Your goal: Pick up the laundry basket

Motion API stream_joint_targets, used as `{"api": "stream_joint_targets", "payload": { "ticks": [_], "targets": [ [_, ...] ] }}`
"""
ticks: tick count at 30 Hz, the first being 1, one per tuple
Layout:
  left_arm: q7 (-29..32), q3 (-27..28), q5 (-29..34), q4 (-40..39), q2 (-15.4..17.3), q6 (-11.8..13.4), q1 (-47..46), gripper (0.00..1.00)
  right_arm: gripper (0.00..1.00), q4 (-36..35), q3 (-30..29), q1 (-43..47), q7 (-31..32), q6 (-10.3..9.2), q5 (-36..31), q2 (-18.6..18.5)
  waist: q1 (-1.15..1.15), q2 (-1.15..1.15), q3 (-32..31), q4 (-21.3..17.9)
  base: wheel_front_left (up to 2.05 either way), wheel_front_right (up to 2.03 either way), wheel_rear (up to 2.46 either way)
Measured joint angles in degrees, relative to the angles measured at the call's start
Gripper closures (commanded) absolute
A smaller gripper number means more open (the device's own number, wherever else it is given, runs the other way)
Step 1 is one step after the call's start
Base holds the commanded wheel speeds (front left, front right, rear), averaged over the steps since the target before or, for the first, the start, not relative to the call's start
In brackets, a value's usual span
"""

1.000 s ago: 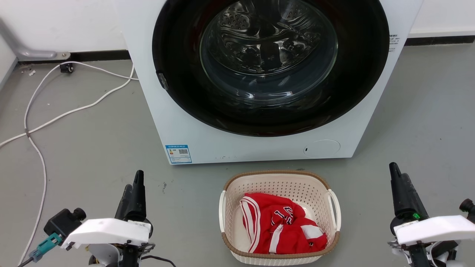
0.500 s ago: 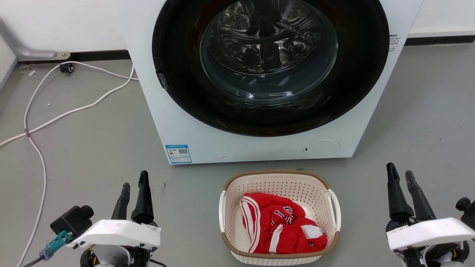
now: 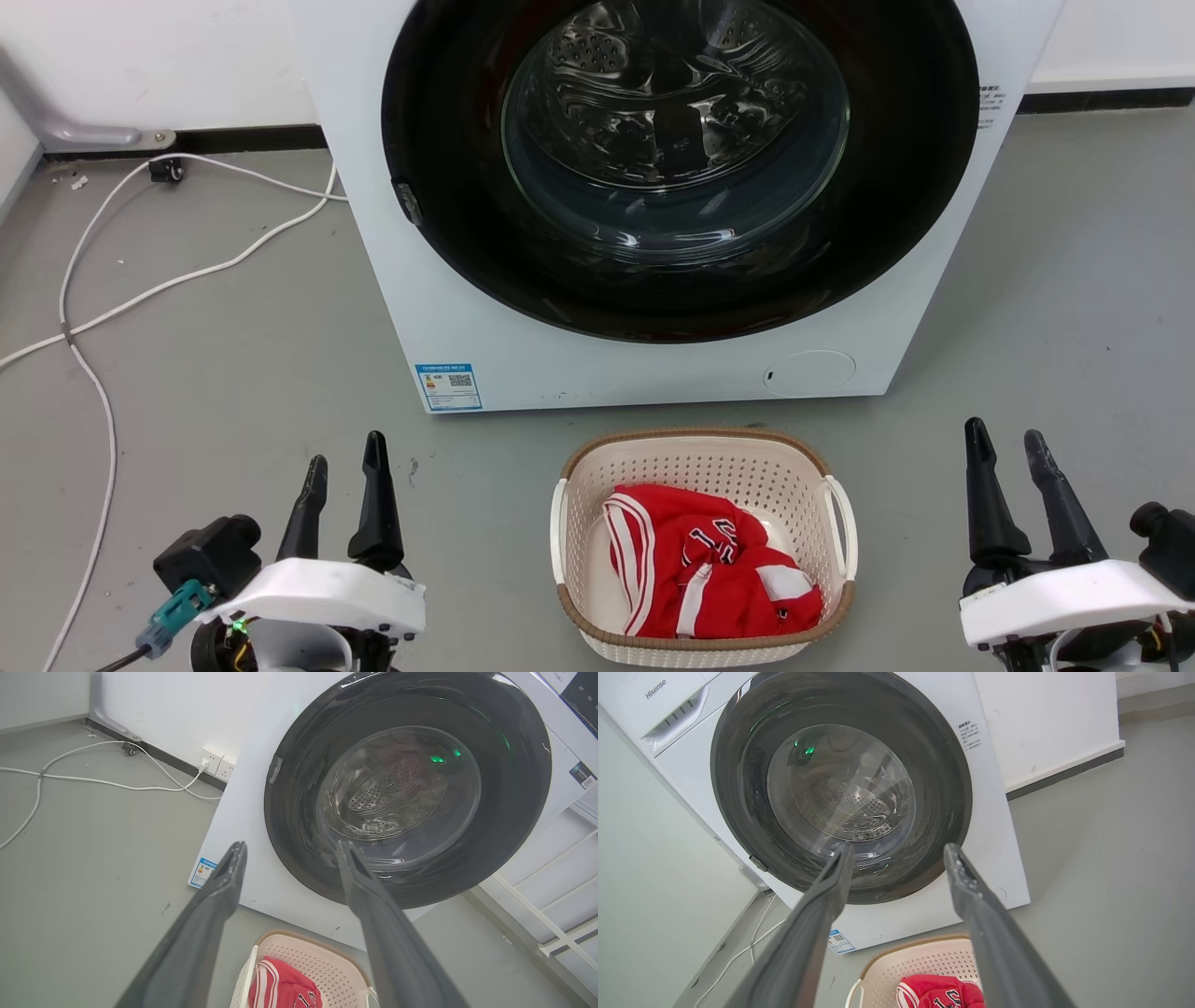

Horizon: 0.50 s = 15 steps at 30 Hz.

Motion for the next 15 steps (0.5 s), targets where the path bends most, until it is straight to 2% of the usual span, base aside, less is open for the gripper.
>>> {"api": "stream_joint_targets", "payload": {
  "ticks": [15],
  "targets": [
    [-2.3,-1.3,8.4,-1.0,0.0,0.3,0.7,0.00,0.00,-1.3,0.0,0.9,-2.3,0.00,-7.8,0.0,0.00,0.00,0.0,0.0,0.00,0.00,0.00]
  ]
}}
